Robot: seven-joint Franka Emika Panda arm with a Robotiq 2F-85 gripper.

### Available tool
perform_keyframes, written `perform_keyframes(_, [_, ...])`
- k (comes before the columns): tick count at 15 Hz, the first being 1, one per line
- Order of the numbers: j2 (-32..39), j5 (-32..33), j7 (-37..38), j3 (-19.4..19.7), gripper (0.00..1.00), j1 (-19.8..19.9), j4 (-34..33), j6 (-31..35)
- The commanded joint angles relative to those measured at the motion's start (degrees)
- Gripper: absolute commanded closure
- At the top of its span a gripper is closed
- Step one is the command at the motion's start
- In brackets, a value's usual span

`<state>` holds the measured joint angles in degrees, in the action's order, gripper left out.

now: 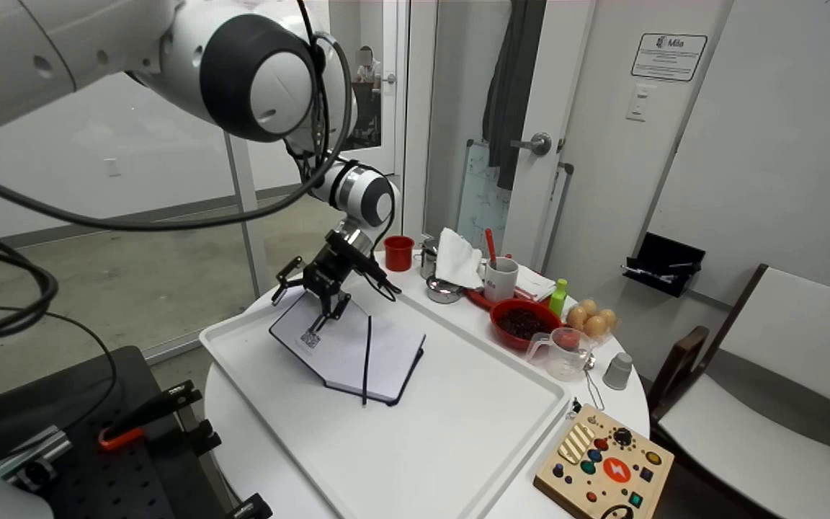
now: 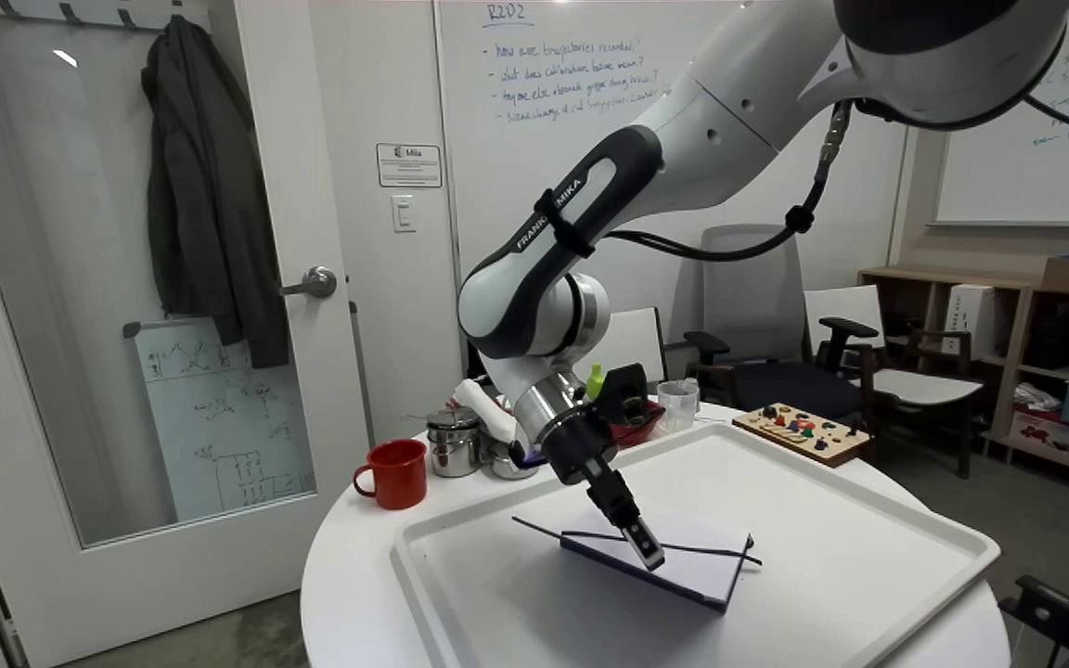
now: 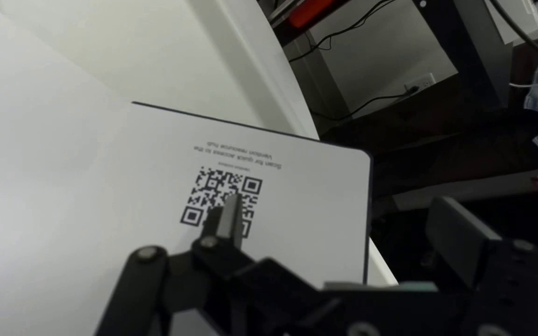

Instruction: Open the book on the table

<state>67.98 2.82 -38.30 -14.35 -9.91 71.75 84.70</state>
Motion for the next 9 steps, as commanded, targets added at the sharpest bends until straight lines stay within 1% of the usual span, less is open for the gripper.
perform_keyframes(1, [5.06, 0.93, 0.82, 0.82, 0.0, -1.37, -7.63, -3.62])
perform_keyframes(9, [11.93, 1.51, 2.3, 1.66, 0.0, -2.97, -16.3, -7.29])
